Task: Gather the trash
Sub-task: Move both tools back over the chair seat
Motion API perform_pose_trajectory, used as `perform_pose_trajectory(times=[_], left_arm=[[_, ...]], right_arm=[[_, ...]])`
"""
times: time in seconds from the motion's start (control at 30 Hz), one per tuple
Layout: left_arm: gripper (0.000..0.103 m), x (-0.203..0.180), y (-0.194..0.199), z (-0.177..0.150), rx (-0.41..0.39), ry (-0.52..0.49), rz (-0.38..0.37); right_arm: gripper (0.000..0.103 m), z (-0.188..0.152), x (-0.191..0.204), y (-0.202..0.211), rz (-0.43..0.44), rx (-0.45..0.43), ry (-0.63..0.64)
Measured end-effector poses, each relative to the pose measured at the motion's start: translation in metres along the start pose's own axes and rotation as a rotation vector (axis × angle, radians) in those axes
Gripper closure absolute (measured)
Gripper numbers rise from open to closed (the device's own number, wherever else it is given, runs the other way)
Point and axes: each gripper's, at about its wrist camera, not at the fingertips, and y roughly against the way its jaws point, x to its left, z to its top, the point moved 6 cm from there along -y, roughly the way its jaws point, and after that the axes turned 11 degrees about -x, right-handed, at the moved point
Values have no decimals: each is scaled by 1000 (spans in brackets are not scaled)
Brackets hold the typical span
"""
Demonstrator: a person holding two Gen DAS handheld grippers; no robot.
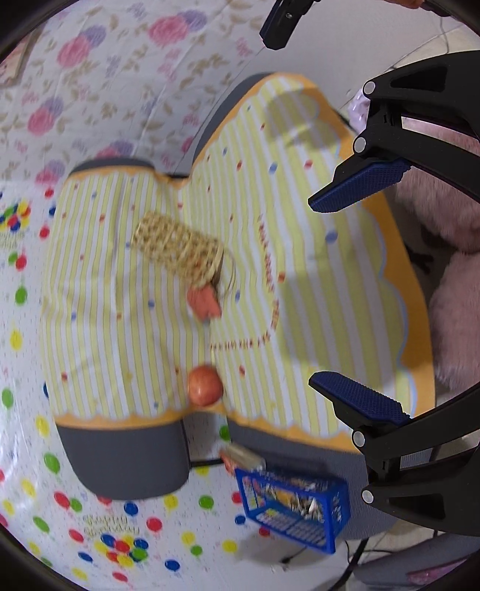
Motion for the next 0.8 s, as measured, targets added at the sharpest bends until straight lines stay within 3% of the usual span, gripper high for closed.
perform_pose_trajectory(times=[0.1,0.17,0.37,0.8], left_arm=[[15,14,-3,7,-3,12,27],[15,24,-6,13,-7,23,44],[13,52,-24,24,-1,66,101],[13,88,-76,31,44,125,160]], right_arm=[[36,9,11,-15,22,0,12],[25,16,19,-26,35,-8,23],[10,30,38,-57,53,-11,63],[9,57,56,-166,79,9,87]])
